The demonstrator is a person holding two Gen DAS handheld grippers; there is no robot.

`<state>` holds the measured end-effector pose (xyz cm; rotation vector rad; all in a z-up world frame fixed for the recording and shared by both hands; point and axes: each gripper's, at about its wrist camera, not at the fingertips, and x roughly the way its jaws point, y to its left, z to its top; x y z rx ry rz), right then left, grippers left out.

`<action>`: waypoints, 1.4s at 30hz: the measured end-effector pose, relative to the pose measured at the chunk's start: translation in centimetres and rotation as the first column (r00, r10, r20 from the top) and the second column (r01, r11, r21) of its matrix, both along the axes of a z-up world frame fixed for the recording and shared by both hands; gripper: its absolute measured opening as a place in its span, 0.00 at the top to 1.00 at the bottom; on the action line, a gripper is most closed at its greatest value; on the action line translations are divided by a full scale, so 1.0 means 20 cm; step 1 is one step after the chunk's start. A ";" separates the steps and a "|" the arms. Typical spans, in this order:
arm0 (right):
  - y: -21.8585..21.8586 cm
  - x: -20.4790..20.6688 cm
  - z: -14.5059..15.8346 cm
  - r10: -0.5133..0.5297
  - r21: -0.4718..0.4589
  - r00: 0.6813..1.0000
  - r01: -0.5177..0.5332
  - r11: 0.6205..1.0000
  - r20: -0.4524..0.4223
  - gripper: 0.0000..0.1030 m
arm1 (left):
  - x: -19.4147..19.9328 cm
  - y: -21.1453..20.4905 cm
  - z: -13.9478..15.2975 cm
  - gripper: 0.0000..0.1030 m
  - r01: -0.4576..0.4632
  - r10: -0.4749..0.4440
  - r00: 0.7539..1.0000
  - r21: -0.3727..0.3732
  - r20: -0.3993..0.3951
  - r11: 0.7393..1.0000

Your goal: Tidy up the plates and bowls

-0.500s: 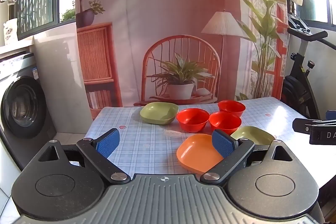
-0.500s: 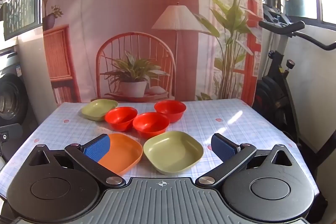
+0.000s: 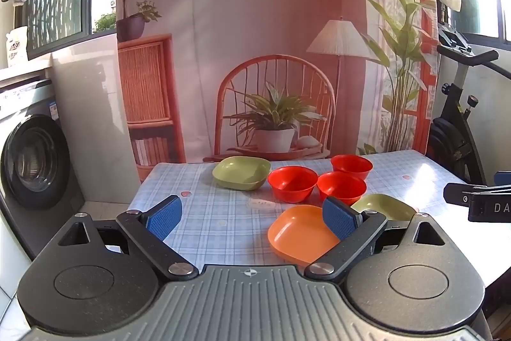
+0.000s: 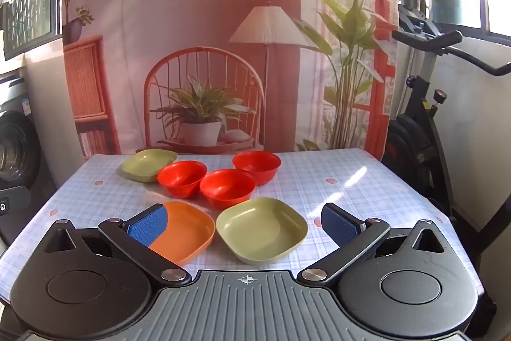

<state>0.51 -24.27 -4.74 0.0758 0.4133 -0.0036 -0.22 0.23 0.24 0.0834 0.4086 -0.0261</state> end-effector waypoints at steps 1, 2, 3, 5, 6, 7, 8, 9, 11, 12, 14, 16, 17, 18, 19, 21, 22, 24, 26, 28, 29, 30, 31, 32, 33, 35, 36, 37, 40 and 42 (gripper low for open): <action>0.01 0.01 -0.01 -0.003 -0.004 1.000 0.003 1.000 -0.003 0.00 | 0.00 0.00 0.00 0.07 0.000 0.000 1.000 0.001 0.002 1.000; 0.01 0.01 0.00 -0.004 -0.004 1.000 0.004 1.000 -0.003 0.00 | 0.00 0.00 0.00 0.07 -0.001 0.001 1.000 0.002 0.001 1.000; 0.01 0.01 0.00 -0.003 -0.004 1.000 0.003 1.000 -0.004 0.00 | 0.00 0.00 0.00 0.07 -0.001 0.001 1.000 0.000 0.002 1.000; 0.00 0.01 -0.01 -0.004 -0.004 1.000 0.004 1.000 -0.004 0.00 | 0.00 0.00 0.00 0.07 -0.003 0.003 1.000 -0.002 0.002 1.000; 0.01 0.01 0.00 -0.004 -0.004 1.000 0.004 1.000 -0.005 0.00 | 0.00 0.00 0.00 0.07 -0.003 0.003 1.000 -0.003 0.002 1.000; 0.01 0.01 0.00 -0.004 -0.005 1.000 0.004 1.000 -0.005 0.00 | 0.00 0.00 0.00 0.07 -0.005 0.005 1.000 -0.003 0.003 1.000; 0.01 0.01 0.00 -0.004 -0.005 1.000 0.004 1.000 -0.004 0.00 | 0.00 0.00 0.00 0.07 -0.005 0.005 1.000 -0.004 0.003 1.000; 0.01 0.01 0.00 -0.004 -0.005 1.000 0.004 1.000 -0.004 0.00 | 0.00 0.00 0.00 0.07 -0.005 0.005 1.000 -0.003 0.004 1.000; 0.01 0.01 0.00 -0.004 -0.005 1.000 0.004 1.000 -0.004 0.00 | 0.00 0.00 0.00 0.07 -0.005 0.005 1.000 -0.004 0.004 1.000; 0.01 0.01 0.00 -0.004 -0.005 1.000 0.004 1.000 -0.005 0.00 | 0.00 0.00 0.00 0.07 -0.005 0.005 1.000 -0.003 0.005 1.000; 0.01 0.01 0.00 -0.005 -0.005 1.000 0.005 1.000 -0.005 0.00 | 0.00 0.00 0.00 0.07 -0.004 0.004 1.000 -0.003 0.006 1.000; 0.01 0.01 0.00 -0.005 -0.005 1.000 0.005 1.000 -0.005 0.00 | 0.00 0.00 0.00 0.07 -0.005 0.005 1.000 -0.004 0.007 1.000; 0.01 0.01 0.00 -0.005 -0.005 1.000 0.005 1.000 -0.005 0.00 | -0.01 0.00 0.00 0.07 -0.005 0.005 1.000 -0.005 0.008 1.000; 0.01 0.01 0.00 -0.005 -0.005 1.000 0.005 1.000 -0.005 0.00 | -0.01 0.00 0.00 0.07 -0.006 0.006 1.000 -0.005 0.009 1.000; 0.00 0.01 0.00 -0.005 -0.005 1.000 0.005 1.000 -0.004 0.00 | -0.01 0.01 0.00 0.07 -0.006 0.006 1.000 -0.006 0.010 1.000; 0.01 0.01 0.00 -0.004 -0.005 1.000 0.004 1.000 -0.006 0.00 | -0.01 0.01 0.00 0.07 -0.006 0.006 1.000 -0.006 0.010 1.000; 0.01 0.01 0.00 -0.004 -0.004 1.000 0.004 1.000 -0.006 0.00 | -0.01 0.01 0.00 0.07 -0.006 0.006 1.000 -0.007 0.010 1.000; 0.00 0.01 0.00 -0.004 -0.005 1.000 0.004 1.000 -0.006 0.00 | -0.01 0.01 0.00 0.07 -0.006 0.006 1.000 -0.007 0.010 1.000; 0.00 0.01 -0.01 -0.004 -0.005 1.000 0.004 1.000 -0.006 0.00 | -0.01 0.01 0.00 0.07 -0.006 0.006 1.000 -0.007 0.010 1.000; 0.00 0.01 0.00 -0.005 -0.004 1.000 0.005 1.000 -0.006 0.00 | -0.01 0.01 0.00 0.07 -0.006 0.006 1.000 -0.007 0.010 1.000; 0.00 0.01 -0.01 -0.005 -0.004 1.000 0.005 1.000 -0.006 0.00 | -0.01 0.01 0.00 0.07 -0.006 0.006 1.000 -0.007 0.009 1.000; 0.01 0.01 0.00 -0.005 -0.005 1.000 0.005 1.000 -0.006 0.00 | -0.01 0.01 0.00 0.07 -0.007 0.007 1.000 -0.008 0.009 1.000; 0.01 0.01 0.00 -0.005 -0.005 1.000 0.005 1.000 -0.006 0.00 | -0.01 0.01 0.00 0.07 -0.007 0.007 1.000 -0.008 0.009 1.000; 0.01 0.01 0.00 -0.004 -0.005 1.000 0.004 1.000 -0.006 0.00 | -0.01 0.01 0.00 0.07 -0.007 0.007 1.000 -0.008 0.009 1.000; 0.01 0.01 0.00 -0.004 -0.005 1.000 0.004 1.000 -0.006 0.00 | -0.01 0.01 0.00 0.07 -0.007 0.007 1.000 -0.008 0.009 1.000; 0.01 0.01 0.00 -0.005 -0.005 1.000 0.005 1.000 -0.006 0.00 | -0.01 0.01 0.00 0.07 -0.007 0.007 1.000 -0.008 0.009 1.000; 0.01 0.01 0.00 -0.005 -0.005 1.000 0.005 1.000 -0.006 0.00 | -0.01 0.01 0.00 0.07 -0.007 0.007 1.000 -0.008 0.009 1.000; 0.01 0.01 0.00 -0.005 -0.005 1.000 0.005 1.000 -0.007 0.00 | -0.01 0.01 0.00 0.07 -0.007 0.007 1.000 -0.008 0.009 1.000; 0.00 0.01 -0.01 -0.005 -0.005 1.000 0.005 1.000 -0.006 0.00 | -0.01 0.01 0.00 0.07 -0.007 0.007 1.000 -0.008 0.009 1.000; 0.01 0.01 0.00 -0.005 -0.005 1.000 0.005 1.000 -0.007 0.00 | -0.01 0.01 0.00 0.07 -0.007 0.007 1.000 -0.008 0.009 1.000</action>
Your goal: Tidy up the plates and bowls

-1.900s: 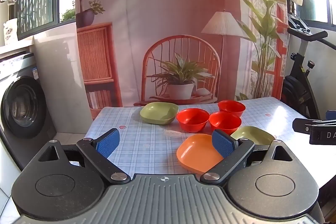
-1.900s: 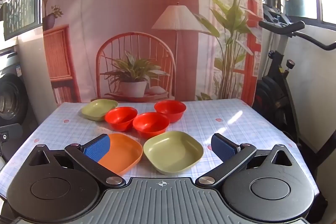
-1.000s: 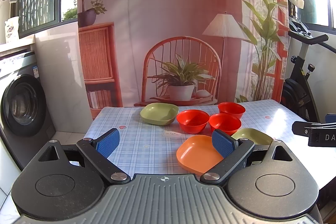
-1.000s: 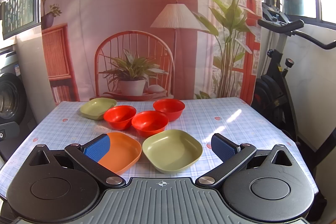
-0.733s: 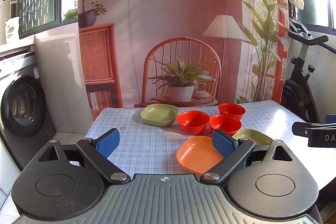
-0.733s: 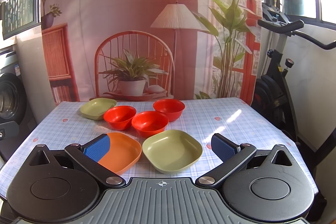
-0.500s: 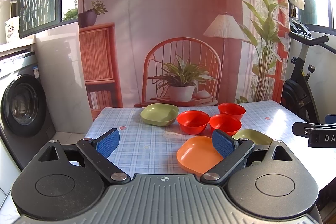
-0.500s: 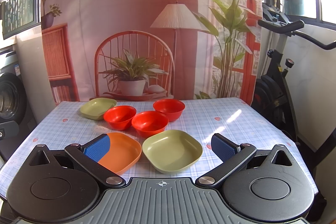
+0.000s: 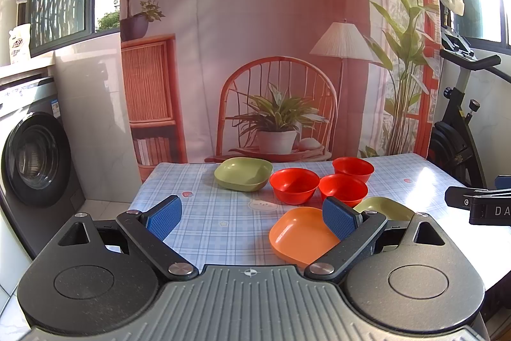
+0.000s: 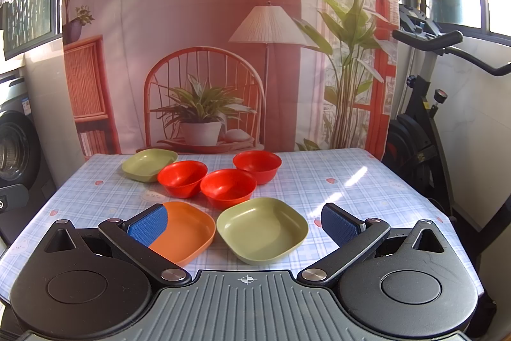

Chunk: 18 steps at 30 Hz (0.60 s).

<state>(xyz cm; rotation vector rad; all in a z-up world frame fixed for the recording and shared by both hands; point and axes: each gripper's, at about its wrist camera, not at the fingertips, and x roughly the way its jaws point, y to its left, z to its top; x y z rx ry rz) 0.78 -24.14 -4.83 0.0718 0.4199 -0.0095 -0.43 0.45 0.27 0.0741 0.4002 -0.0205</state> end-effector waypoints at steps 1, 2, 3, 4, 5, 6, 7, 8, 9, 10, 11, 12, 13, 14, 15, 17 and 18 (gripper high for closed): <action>0.00 0.00 0.00 0.000 0.000 1.000 0.000 1.000 0.000 0.00 | 0.00 0.00 0.00 0.07 0.000 0.000 1.000 0.000 0.000 1.000; -0.01 0.00 0.00 0.000 0.001 1.000 0.000 1.000 -0.001 0.00 | 0.00 0.00 0.00 0.07 0.000 0.000 1.000 0.000 0.000 1.000; 0.00 0.00 0.00 0.000 0.000 1.000 0.000 1.000 0.000 0.00 | 0.00 0.00 0.00 0.07 0.000 0.000 1.000 0.000 -0.001 1.000; 0.00 0.00 0.00 0.000 0.000 1.000 0.000 1.000 0.000 0.00 | 0.00 0.00 0.00 0.07 0.000 0.000 1.000 -0.001 0.000 1.000; 0.00 0.00 0.00 0.000 0.000 1.000 0.000 1.000 0.000 0.00 | 0.00 0.00 0.00 0.07 0.000 0.000 1.000 0.000 0.000 1.000; 0.00 0.00 0.00 0.000 0.000 1.000 0.000 1.000 0.000 0.00 | 0.00 0.00 0.00 0.07 0.000 0.000 1.000 0.000 0.000 1.000; 0.00 0.00 0.00 0.000 0.000 1.000 0.000 1.000 0.000 0.00 | 0.00 0.00 0.00 0.07 0.000 0.000 1.000 0.000 0.000 1.000; 0.00 0.00 0.00 0.000 0.000 1.000 0.000 1.000 -0.001 0.00 | 0.00 0.00 0.00 0.07 0.000 0.000 1.000 0.000 0.000 1.000; 0.00 0.00 0.00 0.000 0.000 1.000 0.000 1.000 0.000 0.00 | 0.00 0.00 0.00 0.07 0.000 0.000 1.000 0.000 0.000 1.000; 0.00 0.00 -0.01 0.000 -0.001 1.000 0.000 1.000 0.000 0.00 | 0.00 0.00 0.00 0.07 0.001 -0.001 1.000 0.000 0.000 1.000; 0.00 0.00 0.00 0.000 0.000 1.000 0.000 1.000 0.000 0.00 | 0.00 0.00 0.00 0.07 0.000 0.000 1.000 0.000 0.000 1.000; 0.00 0.00 0.00 0.000 -0.001 1.000 0.000 1.000 -0.001 0.00 | 0.00 0.00 0.00 0.07 0.000 0.000 1.000 0.000 0.000 1.000; 0.00 -0.01 0.00 0.000 0.000 1.000 0.000 1.000 -0.001 0.00 | 0.00 0.00 0.00 0.07 0.000 0.000 1.000 -0.001 0.000 1.000; 0.00 0.00 0.00 -0.001 0.000 1.000 0.001 1.000 -0.001 0.00 | 0.00 0.00 0.00 0.07 0.000 0.000 1.000 -0.001 0.000 1.000; 0.01 -0.01 0.00 -0.001 0.001 1.000 0.001 1.000 -0.001 0.00 | 0.00 0.00 0.00 0.07 0.000 0.000 1.000 -0.001 0.000 1.000; -0.01 0.01 -0.02 -0.001 0.002 1.000 0.001 1.000 -0.002 0.00 | 0.00 0.00 0.00 0.07 0.000 0.000 1.000 0.000 0.000 1.000; 0.00 0.00 -0.01 -0.001 0.001 1.000 0.001 1.000 -0.002 0.00 | 0.00 0.00 0.00 0.07 0.000 0.000 1.000 0.000 -0.001 1.000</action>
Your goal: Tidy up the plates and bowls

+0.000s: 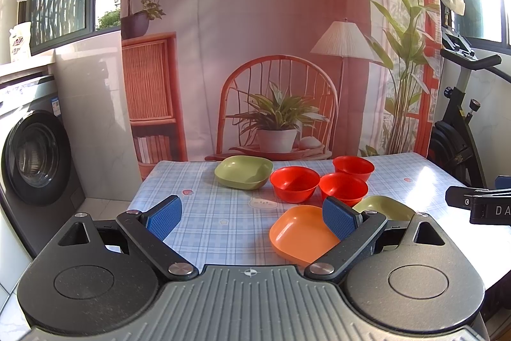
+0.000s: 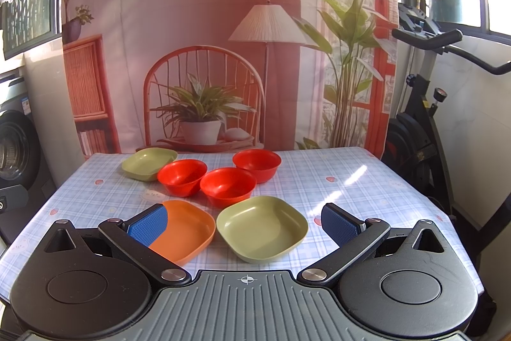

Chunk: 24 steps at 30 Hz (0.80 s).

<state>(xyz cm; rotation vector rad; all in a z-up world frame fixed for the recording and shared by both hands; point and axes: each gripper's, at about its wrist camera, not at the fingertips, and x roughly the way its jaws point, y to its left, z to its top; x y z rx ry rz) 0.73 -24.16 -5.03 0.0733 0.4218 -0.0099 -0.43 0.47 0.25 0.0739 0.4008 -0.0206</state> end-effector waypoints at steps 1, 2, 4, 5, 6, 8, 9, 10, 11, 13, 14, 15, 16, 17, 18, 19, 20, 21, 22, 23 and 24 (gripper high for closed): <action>0.00 0.00 0.00 0.000 0.000 1.000 0.000 1.000 0.000 0.00 | 0.00 0.00 0.00 0.07 0.000 0.000 1.000 0.000 0.000 1.000; 0.00 0.00 0.00 0.000 -0.001 1.000 0.000 1.000 0.000 0.00 | 0.00 0.00 0.00 0.07 0.000 0.000 1.000 0.000 0.001 1.000; 0.00 0.00 0.00 0.000 0.000 1.000 0.000 1.000 0.000 0.00 | 0.00 0.00 0.00 0.07 0.000 0.000 1.000 -0.001 0.000 1.000; 0.00 0.00 0.00 0.000 0.000 1.000 0.000 1.000 0.000 0.00 | 0.00 0.00 0.00 0.07 0.000 0.000 1.000 -0.001 0.000 1.000; 0.00 0.00 0.00 0.000 0.000 1.000 0.000 1.000 -0.001 0.00 | 0.00 0.00 0.00 0.07 0.000 0.000 1.000 -0.001 0.000 1.000; 0.00 0.00 0.00 0.000 -0.001 1.000 0.000 1.000 -0.001 0.00 | 0.00 0.00 0.00 0.07 0.000 0.000 1.000 -0.002 -0.001 1.000; 0.00 0.00 0.00 0.000 -0.001 1.000 0.000 1.000 -0.001 0.00 | 0.00 0.00 0.00 0.07 -0.001 0.001 1.000 -0.002 -0.002 1.000; 0.00 0.00 0.00 0.000 -0.001 1.000 0.000 1.000 -0.001 0.00 | 0.00 0.00 -0.01 0.07 -0.001 0.001 1.000 -0.003 -0.002 1.000; 0.00 0.00 0.00 0.000 -0.001 1.000 0.000 1.000 -0.001 0.00 | 0.00 0.01 -0.01 0.07 -0.001 0.001 1.000 -0.004 -0.003 1.000; 0.00 0.00 -0.01 0.000 0.000 1.000 0.000 1.000 -0.001 0.00 | 0.00 0.01 -0.01 0.07 -0.003 0.003 1.000 -0.005 -0.005 1.000; 0.00 0.00 0.00 0.000 0.000 1.000 0.000 1.000 -0.001 0.00 | 0.00 0.01 -0.02 0.07 -0.003 0.003 1.000 -0.006 -0.005 1.000; 0.00 0.00 0.00 0.000 0.000 1.000 0.000 1.000 -0.002 0.00 | 0.00 0.00 -0.02 0.07 -0.005 0.004 1.000 -0.007 -0.006 1.000; 0.00 0.00 0.00 0.000 0.000 1.000 0.000 1.000 -0.002 0.00 | 0.00 0.00 -0.02 0.07 -0.005 0.005 1.000 -0.008 -0.007 1.000; -0.01 0.00 0.00 0.001 0.002 1.000 -0.001 1.000 -0.002 0.00 | 0.00 0.00 -0.02 0.07 -0.006 0.006 1.000 -0.009 -0.008 1.000; 0.00 0.01 0.00 0.000 0.000 1.000 0.000 1.000 -0.003 0.00 | 0.00 0.00 -0.02 0.07 -0.007 0.007 1.000 -0.010 -0.011 1.000; -0.01 0.01 0.00 0.000 0.000 1.000 0.000 1.000 -0.003 0.00 | 0.00 0.00 -0.02 0.07 -0.009 0.009 1.000 -0.010 -0.014 1.000; 0.00 0.01 0.00 0.000 0.000 1.000 0.000 1.000 -0.003 0.00 | 0.01 0.00 -0.02 0.07 -0.013 0.012 1.000 -0.007 -0.019 1.000; 0.00 0.01 0.00 0.000 -0.001 1.000 0.000 1.000 -0.002 0.00 | 0.01 0.00 -0.02 0.06 -0.015 0.015 1.000 -0.005 -0.024 1.000; -0.01 0.01 0.00 0.000 -0.002 1.000 0.000 1.000 -0.001 0.00 | 0.02 0.00 -0.01 0.06 -0.019 0.019 0.999 -0.003 -0.028 1.000; 0.00 0.01 0.00 0.001 -0.001 1.000 -0.001 1.000 0.002 0.00 | 0.03 0.00 -0.01 0.06 -0.024 0.024 0.999 -0.002 -0.031 1.000; -0.01 0.01 0.01 0.003 0.003 1.000 -0.003 1.000 0.007 0.00 | 0.04 0.00 -0.01 0.06 -0.031 0.031 0.999 -0.002 -0.032 1.000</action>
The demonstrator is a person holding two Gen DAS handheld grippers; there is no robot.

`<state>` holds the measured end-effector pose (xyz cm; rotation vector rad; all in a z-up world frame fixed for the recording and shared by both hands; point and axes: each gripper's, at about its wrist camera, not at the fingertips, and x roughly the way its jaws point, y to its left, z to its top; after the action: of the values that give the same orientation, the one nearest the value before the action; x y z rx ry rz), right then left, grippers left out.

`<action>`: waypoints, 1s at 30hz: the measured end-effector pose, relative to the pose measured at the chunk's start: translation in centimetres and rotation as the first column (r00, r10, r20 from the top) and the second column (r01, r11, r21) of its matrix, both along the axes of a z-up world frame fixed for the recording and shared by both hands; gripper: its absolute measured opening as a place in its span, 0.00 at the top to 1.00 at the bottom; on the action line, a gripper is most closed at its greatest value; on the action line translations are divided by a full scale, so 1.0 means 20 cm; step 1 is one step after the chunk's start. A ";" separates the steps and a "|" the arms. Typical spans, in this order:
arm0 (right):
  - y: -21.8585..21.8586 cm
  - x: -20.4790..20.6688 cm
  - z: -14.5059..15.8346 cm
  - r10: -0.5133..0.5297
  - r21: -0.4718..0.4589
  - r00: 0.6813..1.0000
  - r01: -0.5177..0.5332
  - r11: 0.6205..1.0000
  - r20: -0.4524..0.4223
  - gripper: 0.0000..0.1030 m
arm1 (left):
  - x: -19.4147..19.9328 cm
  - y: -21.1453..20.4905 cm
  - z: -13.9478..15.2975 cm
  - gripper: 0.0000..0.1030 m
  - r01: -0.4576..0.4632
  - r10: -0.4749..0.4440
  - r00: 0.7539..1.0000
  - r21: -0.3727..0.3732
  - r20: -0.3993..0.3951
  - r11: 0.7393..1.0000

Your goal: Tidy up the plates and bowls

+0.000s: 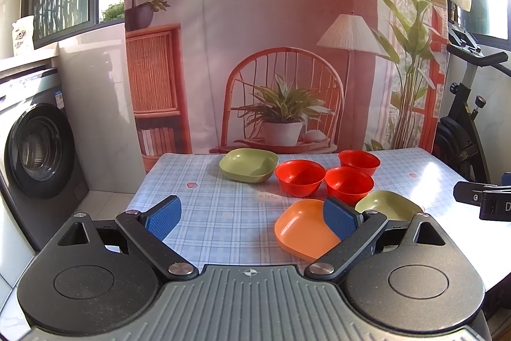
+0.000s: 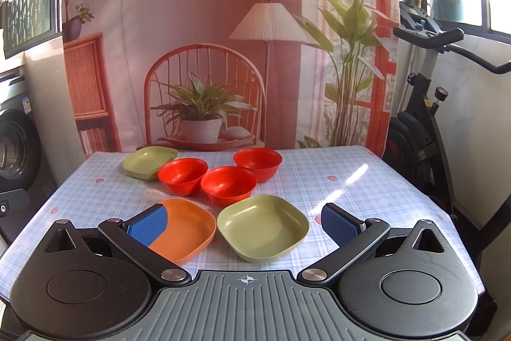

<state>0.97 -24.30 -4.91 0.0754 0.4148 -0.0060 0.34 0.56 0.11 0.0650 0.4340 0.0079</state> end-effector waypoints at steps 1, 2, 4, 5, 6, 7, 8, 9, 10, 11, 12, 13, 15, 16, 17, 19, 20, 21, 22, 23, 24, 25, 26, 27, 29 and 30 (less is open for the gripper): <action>0.00 0.00 0.01 0.000 0.005 1.000 0.000 1.000 0.005 0.00 | 0.01 0.01 0.01 0.06 -0.007 0.007 1.000 -0.002 -0.001 1.000; 0.01 0.04 -0.02 0.001 0.011 1.000 -0.002 1.000 0.007 0.00 | 0.02 0.01 0.01 0.06 -0.011 0.011 1.000 -0.004 0.000 1.000; 0.00 0.09 -0.01 0.015 0.023 1.000 -0.015 1.000 0.011 0.00 | 0.06 0.03 0.03 0.06 -0.021 0.022 1.000 -0.007 0.010 1.000; -0.01 0.12 0.00 0.021 0.023 1.000 -0.021 1.000 0.014 0.00 | 0.07 0.04 0.03 0.06 -0.025 0.025 1.000 -0.003 0.017 1.000; -0.01 0.15 0.02 0.026 0.018 0.999 -0.027 0.999 0.021 0.00 | 0.10 0.04 0.05 0.06 -0.029 0.029 0.999 0.008 0.027 1.000; -0.01 0.18 0.04 0.030 0.011 0.999 -0.030 0.999 0.030 0.00 | 0.14 0.05 0.06 0.06 -0.039 0.038 0.999 0.028 0.037 0.999; -0.02 0.20 0.06 0.035 0.007 0.999 -0.035 0.999 0.038 0.00 | 0.16 0.05 0.08 0.06 -0.044 0.043 0.998 0.037 0.041 0.998; -0.04 0.26 0.10 0.047 0.006 0.998 -0.047 0.999 0.045 0.00 | 0.20 0.07 0.09 0.06 -0.048 0.046 0.998 0.043 0.049 0.998; -0.04 0.29 0.11 0.054 0.006 0.997 -0.054 0.999 0.047 0.00 | 0.23 0.08 0.11 0.06 -0.047 0.045 0.997 0.044 0.055 0.998; -0.04 0.32 0.12 0.060 0.007 0.997 -0.060 0.998 0.050 0.00 | 0.26 0.09 0.13 0.06 -0.048 0.045 0.997 0.046 0.059 0.998; -0.04 0.38 0.14 0.067 0.006 0.996 -0.068 0.998 0.053 0.00 | 0.29 0.10 0.15 0.06 -0.049 0.046 0.997 0.049 0.061 0.998; -0.03 0.41 0.15 0.071 0.003 0.996 -0.071 0.997 0.053 0.00 | 0.33 0.11 0.16 0.06 -0.051 0.048 0.997 0.055 0.064 0.997; -0.02 0.51 0.16 0.083 -0.003 0.995 -0.083 0.997 0.048 0.00 | 0.40 0.12 0.18 0.06 -0.057 0.052 0.996 0.072 0.075 0.996; -0.02 0.55 0.16 0.091 -0.005 0.995 -0.091 0.996 0.046 0.00 | 0.43 0.14 0.19 0.06 -0.059 0.052 0.996 0.079 0.078 0.995; 0.00 0.59 0.16 0.099 -0.009 0.994 -0.098 0.995 0.041 0.00 | 0.47 0.15 0.20 0.06 -0.061 0.054 0.996 0.084 0.077 0.995; 0.02 0.67 0.15 0.116 -0.016 0.993 -0.115 0.993 0.030 0.00 | 0.54 0.17 0.21 0.06 -0.063 0.056 0.996 0.089 0.073 0.994; 0.04 0.72 0.14 0.126 -0.021 0.992 -0.126 0.992 0.023 0.00 | 0.58 0.18 0.21 0.07 -0.062 0.055 0.996 0.091 0.071 0.994; 0.06 0.76 0.13 0.136 -0.025 0.991 -0.136 0.990 0.016 0.00 | 0.61 0.19 0.21 0.07 -0.061 0.055 0.996 0.095 0.068 0.994; 0.08 0.81 0.12 0.147 -0.028 0.989 -0.147 0.989 0.008 0.01 | 0.65 0.20 0.21 0.07 -0.062 0.055 0.996 0.102 0.066 0.993; 0.09 0.84 0.12 0.157 -0.027 0.988 -0.157 0.987 0.000 0.01 | 0.68 0.21 0.20 0.07 -0.063 0.056 0.996 0.109 0.063 0.992; 0.12 0.89 0.11 0.169 -0.025 0.986 -0.170 0.985 -0.011 0.01 | 0.72 0.22 0.20 0.07 -0.064 0.057 0.996 0.117 0.061 0.991; 0.13 0.94 0.10 0.179 -0.022 0.984 -0.179 0.984 -0.020 0.01 | 0.77 0.24 0.19 0.07 -0.067 0.060 0.996 0.127 0.060 0.990; 0.16 0.99 0.08 0.189 -0.017 0.982 -0.189 0.982 -0.030 0.02 | 0.81 0.25 0.18 0.07 -0.069 0.062 0.996 0.131 0.057 0.989; 0.18 1.03 0.07 0.200 -0.011 0.979 -0.201 0.980 -0.041 0.02 | 0.85 0.27 0.17 0.07 -0.070 0.064 0.997 0.128 0.048 0.989; 0.22 1.12 0.04 0.226 -0.002 0.972 -0.227 0.974 -0.067 0.03 | 0.95 0.32 0.15 0.07 -0.062 0.061 0.998 0.087 0.021 0.994; 0.25 1.17 0.02 0.238 -0.003 0.968 -0.239 0.971 -0.081 0.04 | 0.99 0.34 0.14 0.07 -0.057 0.056 0.998 0.068 0.012 0.996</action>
<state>24.42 -19.40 -4.44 0.0118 0.5021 0.2268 20.16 7.40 2.95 0.1197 0.4249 0.0785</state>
